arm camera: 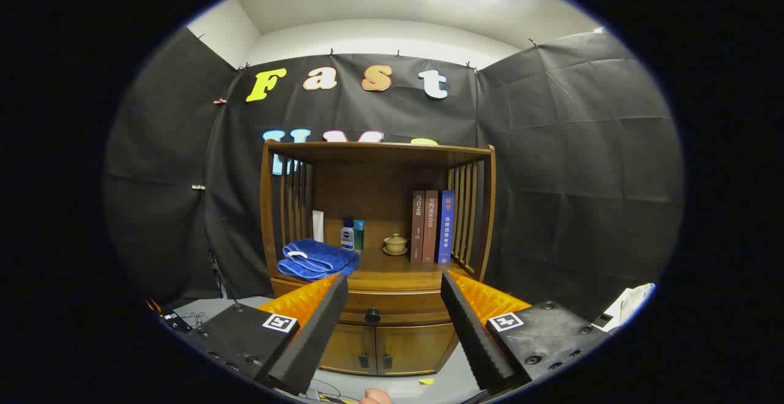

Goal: Pull open the drawer, take out the items inside it, and place them on the countertop above the cabinet.

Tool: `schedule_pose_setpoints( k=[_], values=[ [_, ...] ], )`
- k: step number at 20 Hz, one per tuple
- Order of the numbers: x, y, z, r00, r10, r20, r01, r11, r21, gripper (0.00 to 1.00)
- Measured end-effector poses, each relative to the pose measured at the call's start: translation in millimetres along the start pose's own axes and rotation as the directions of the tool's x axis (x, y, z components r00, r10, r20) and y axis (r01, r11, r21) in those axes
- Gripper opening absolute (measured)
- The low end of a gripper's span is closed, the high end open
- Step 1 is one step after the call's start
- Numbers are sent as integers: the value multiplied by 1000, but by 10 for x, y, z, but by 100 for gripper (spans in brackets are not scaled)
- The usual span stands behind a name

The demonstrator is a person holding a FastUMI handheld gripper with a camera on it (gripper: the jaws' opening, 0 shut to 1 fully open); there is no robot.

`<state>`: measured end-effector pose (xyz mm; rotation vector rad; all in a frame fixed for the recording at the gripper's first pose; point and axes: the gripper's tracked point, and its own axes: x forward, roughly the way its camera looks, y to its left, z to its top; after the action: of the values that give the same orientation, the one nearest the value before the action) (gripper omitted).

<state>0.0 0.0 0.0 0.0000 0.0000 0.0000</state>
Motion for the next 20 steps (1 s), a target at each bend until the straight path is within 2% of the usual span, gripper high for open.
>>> schedule_pose_setpoints(
  k=[20],
  values=[
    [67,-28,12,999,11,42,-12,1000,13,98]
  ],
)
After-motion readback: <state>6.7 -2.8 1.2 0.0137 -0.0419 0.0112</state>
